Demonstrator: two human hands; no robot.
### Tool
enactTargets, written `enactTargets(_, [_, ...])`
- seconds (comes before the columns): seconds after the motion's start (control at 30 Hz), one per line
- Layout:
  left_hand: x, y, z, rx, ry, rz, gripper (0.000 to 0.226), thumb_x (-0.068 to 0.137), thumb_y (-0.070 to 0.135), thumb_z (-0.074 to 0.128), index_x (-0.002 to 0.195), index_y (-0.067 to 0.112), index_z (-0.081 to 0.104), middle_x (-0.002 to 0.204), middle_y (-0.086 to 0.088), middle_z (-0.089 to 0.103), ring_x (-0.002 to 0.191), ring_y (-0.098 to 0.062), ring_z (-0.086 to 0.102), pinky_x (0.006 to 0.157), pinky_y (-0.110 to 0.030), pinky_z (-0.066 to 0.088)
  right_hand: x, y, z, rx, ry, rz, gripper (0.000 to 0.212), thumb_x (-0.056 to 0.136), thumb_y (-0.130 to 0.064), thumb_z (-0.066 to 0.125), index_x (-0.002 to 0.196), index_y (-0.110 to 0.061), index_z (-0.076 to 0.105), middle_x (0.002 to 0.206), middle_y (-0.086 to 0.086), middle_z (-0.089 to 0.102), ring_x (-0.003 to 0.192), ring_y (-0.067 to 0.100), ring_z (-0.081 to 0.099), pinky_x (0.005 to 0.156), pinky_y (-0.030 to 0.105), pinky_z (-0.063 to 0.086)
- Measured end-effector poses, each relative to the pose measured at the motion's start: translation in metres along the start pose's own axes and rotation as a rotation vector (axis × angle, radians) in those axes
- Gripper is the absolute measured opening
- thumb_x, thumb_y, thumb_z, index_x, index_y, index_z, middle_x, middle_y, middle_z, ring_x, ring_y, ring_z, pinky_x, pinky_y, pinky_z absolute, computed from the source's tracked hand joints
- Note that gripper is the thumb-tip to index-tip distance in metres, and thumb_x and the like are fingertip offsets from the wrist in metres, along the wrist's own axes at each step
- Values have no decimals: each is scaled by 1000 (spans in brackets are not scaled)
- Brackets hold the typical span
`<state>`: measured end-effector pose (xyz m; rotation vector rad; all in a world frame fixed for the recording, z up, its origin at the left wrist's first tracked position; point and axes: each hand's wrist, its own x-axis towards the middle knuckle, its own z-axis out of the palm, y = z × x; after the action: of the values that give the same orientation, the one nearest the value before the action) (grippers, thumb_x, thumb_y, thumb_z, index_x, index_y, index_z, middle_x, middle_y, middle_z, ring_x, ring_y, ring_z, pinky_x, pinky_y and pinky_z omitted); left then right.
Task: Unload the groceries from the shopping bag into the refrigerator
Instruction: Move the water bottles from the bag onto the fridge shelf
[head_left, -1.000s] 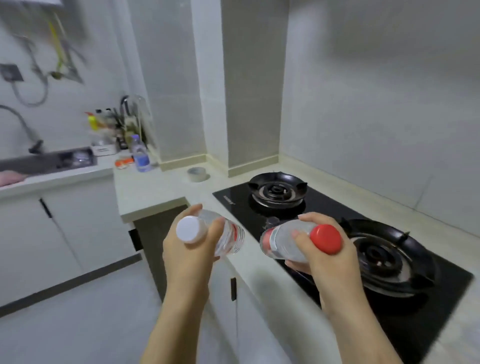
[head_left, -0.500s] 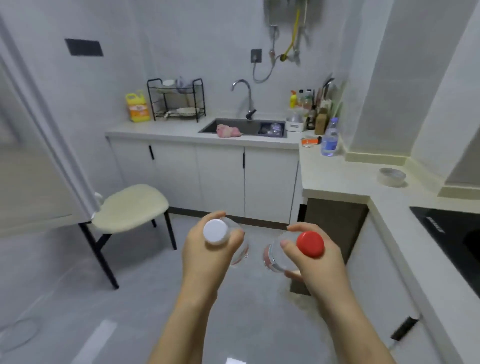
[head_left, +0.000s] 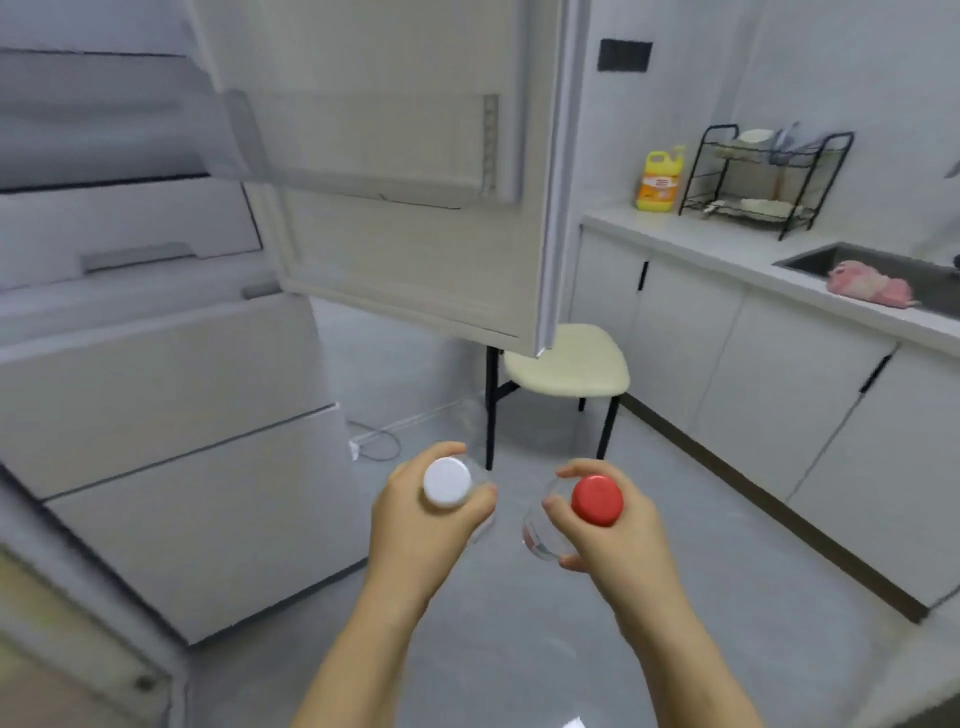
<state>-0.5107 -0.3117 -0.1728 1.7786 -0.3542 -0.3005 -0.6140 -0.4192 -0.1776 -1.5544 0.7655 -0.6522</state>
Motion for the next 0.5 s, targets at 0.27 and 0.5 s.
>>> enactTargets(0.27, [38,-18,-122,-14,338,23,31,58,28,74,84,41,63,94,4,67,86,-14,62,76,-31,54,21,-31,130,34,-362,-155,24,76,-4,69,80,-27,63,62,-16,58,55,-1,55,56,28,55])
enactTargets(0.5, [95,-19,-243,4,529,143,37,71,16,77,102,32,63,105,6,64,92,-8,59,71,-14,44,37,-75,272,126,-510,-281,23,76,-1,69,84,-21,64,63,-22,59,56,-1,56,71,50,56])
